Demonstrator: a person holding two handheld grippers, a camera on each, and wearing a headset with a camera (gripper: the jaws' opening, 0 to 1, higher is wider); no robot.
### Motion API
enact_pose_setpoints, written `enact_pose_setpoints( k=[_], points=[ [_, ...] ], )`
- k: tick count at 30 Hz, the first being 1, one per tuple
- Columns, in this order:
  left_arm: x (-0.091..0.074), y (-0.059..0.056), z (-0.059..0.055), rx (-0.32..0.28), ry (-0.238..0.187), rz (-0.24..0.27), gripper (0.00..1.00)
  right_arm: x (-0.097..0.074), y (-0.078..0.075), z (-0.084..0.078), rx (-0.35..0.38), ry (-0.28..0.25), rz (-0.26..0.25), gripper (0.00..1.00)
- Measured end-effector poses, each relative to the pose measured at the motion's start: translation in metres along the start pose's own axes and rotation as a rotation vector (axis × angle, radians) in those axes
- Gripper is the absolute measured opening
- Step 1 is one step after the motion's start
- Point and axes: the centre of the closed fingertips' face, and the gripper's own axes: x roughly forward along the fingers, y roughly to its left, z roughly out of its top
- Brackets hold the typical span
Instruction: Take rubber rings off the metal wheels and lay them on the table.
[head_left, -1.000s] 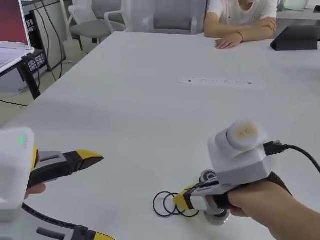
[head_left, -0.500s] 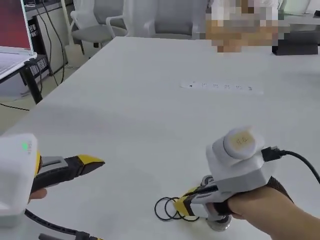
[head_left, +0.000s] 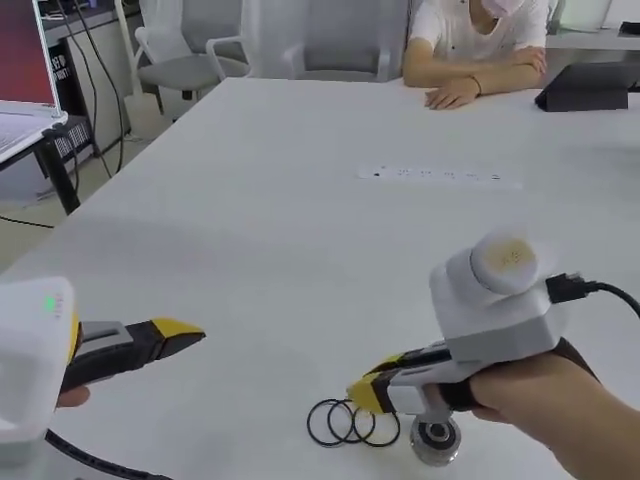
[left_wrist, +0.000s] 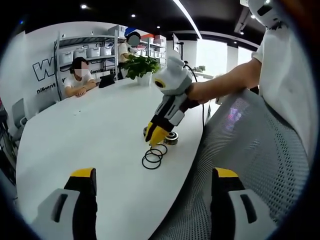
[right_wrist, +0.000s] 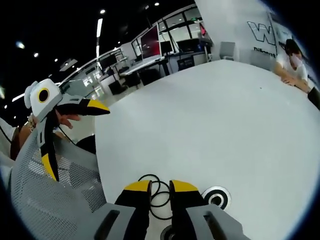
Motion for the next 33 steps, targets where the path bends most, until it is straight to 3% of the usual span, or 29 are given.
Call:
enact_pose_setpoints(
  k=[5,12,19,26,33],
  points=[
    [0.000,0.002,0.002,0.005,0.001,-0.002,0.94,-0.012,0.002,0.013,0.034,-0.044,0.031,0.18],
    [0.000,0.005,0.010,0.023,0.002,-0.005,0.93,-0.032,0.000,0.032,0.050,-0.122,0.035,0.21],
    [-0.003,0.010,0.035,0.036,-0.068,-0.003,0.92,-0.051,-0.017,0.040,0.081,-0.189,0.006,0.21],
    [-0.001,0.023,0.046,0.083,-0.057,-0.004,0.91,-0.065,-0.036,0.040,0.120,-0.224,-0.020,0.22],
    [0.008,0.033,0.063,0.140,-0.055,-0.015,0.90,-0.071,-0.055,0.025,0.133,-0.204,-0.065,0.23]
  ],
)
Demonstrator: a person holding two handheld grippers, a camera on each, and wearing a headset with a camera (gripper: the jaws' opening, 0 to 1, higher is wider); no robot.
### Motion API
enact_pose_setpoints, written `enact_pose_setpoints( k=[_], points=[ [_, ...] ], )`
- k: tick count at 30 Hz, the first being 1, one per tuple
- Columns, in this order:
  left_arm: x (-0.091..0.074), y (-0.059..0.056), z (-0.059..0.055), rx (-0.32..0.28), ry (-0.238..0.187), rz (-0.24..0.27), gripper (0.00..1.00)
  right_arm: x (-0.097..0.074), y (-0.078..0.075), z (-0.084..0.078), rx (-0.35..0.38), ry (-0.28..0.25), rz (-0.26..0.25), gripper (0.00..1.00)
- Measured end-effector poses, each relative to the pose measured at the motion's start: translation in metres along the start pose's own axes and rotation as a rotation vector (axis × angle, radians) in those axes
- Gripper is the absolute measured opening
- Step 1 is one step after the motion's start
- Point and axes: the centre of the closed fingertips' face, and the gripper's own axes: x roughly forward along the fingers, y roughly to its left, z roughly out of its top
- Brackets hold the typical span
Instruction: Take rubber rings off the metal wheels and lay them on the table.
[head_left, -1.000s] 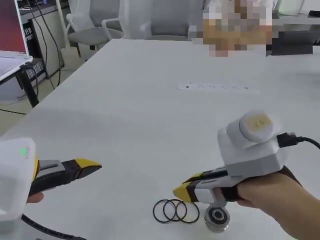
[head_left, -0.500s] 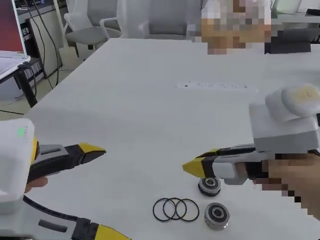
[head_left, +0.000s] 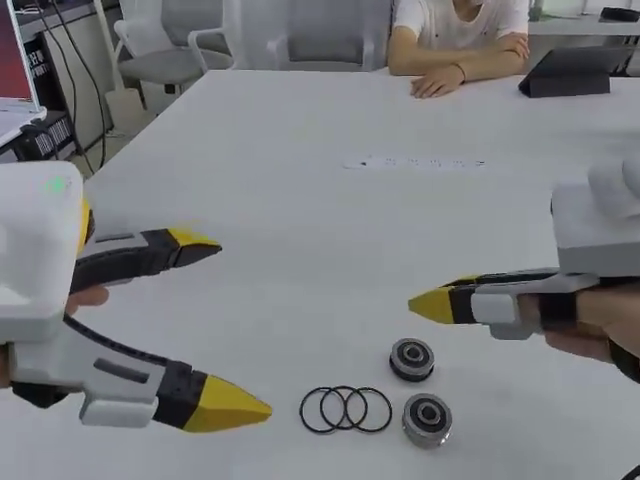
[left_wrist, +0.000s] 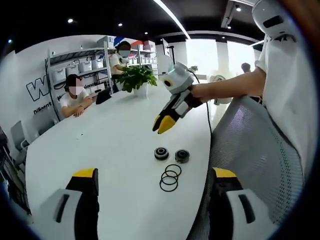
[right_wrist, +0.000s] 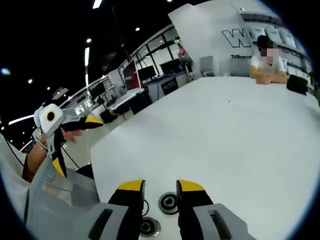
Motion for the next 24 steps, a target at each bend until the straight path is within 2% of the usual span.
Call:
enact_pose_setpoints(
  k=[6,14,24],
  points=[
    [0.010,0.008,0.019,0.035,-0.029,-0.022,0.88,-0.002,-0.007,-0.006,-0.023,0.016,-0.014,0.23],
    [0.027,0.015,0.036,0.081,-0.038,-0.045,0.86,0.001,-0.007,-0.016,-0.065,0.052,-0.003,0.24],
    [0.061,0.007,0.060,0.105,-0.087,-0.123,0.80,0.000,-0.015,-0.023,-0.083,0.068,-0.016,0.24]
  ],
)
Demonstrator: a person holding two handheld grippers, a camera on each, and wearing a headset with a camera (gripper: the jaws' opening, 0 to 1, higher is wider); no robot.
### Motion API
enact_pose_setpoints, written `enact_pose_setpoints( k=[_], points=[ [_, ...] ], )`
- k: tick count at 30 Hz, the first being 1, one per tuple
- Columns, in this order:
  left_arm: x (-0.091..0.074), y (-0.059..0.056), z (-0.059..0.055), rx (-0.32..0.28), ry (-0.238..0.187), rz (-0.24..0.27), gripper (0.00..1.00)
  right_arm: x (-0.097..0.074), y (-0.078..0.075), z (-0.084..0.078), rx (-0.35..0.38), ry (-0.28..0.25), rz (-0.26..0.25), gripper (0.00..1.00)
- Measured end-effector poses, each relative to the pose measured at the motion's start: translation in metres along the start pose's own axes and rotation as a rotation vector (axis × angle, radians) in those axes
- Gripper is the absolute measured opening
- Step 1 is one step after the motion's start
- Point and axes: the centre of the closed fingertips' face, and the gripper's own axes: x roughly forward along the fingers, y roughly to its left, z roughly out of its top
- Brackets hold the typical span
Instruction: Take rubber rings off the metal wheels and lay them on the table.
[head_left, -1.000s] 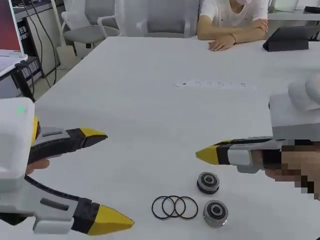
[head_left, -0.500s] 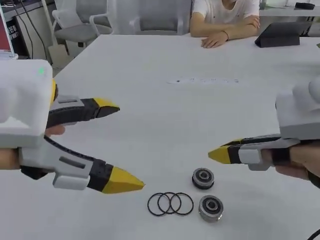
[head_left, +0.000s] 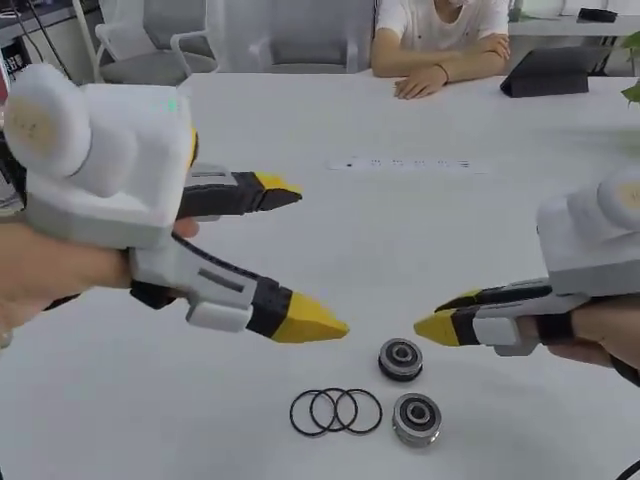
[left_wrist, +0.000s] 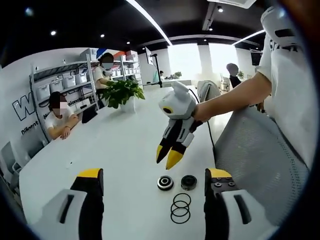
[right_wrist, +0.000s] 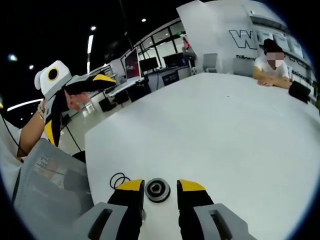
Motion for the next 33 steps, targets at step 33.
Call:
enact_pose_setpoints(
  k=[33],
  points=[
    [0.072,0.005,-0.024,-0.042,-0.023,-0.005,0.58,0.007,-0.004,-0.016,-0.040,0.036,0.013,0.25]
  ],
)
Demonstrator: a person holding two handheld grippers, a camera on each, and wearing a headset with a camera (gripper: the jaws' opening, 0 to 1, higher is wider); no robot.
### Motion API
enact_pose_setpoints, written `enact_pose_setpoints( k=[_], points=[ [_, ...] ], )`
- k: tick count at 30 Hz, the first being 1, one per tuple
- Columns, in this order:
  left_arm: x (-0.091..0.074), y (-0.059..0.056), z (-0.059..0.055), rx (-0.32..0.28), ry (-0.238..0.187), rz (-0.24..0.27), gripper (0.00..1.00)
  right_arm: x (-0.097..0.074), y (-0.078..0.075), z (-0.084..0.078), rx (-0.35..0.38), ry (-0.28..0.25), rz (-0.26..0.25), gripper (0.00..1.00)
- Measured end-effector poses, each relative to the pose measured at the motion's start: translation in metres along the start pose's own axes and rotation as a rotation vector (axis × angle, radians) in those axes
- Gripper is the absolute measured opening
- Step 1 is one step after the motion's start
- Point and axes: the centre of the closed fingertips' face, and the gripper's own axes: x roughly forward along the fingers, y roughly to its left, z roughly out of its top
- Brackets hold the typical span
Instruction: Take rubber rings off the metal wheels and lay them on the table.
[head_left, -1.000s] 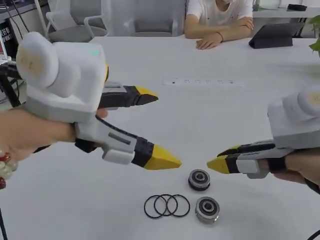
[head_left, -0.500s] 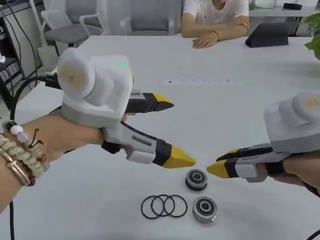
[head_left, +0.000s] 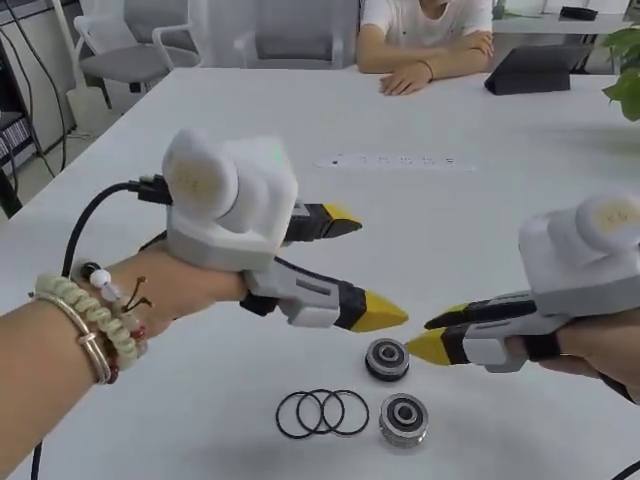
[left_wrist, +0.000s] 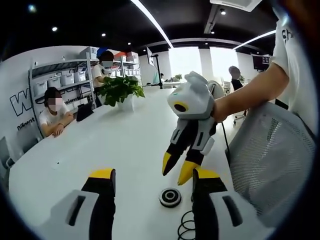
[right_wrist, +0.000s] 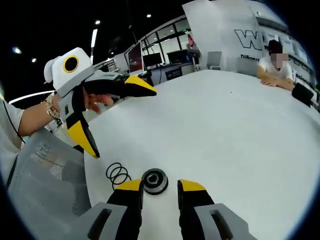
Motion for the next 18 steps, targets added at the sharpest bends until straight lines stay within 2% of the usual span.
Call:
enact_pose_setpoints(
  k=[7,12,15,18],
  points=[
    [0.005,-0.006,-0.024,-0.039,0.013,0.006,0.52,0.004,0.000,-0.005,-0.008,0.009,0.010,0.25],
    [0.011,-0.007,-0.042,-0.040,0.047,0.011,0.43,0.009,0.003,-0.010,-0.040,0.029,0.015,0.26],
    [0.017,-0.010,-0.048,-0.034,0.053,0.009,0.38,0.011,0.001,-0.014,-0.051,0.042,0.017,0.26],
    [0.024,-0.017,-0.053,-0.025,0.071,-0.013,0.34,0.013,0.001,-0.019,-0.059,0.058,0.015,0.25]
  ],
)
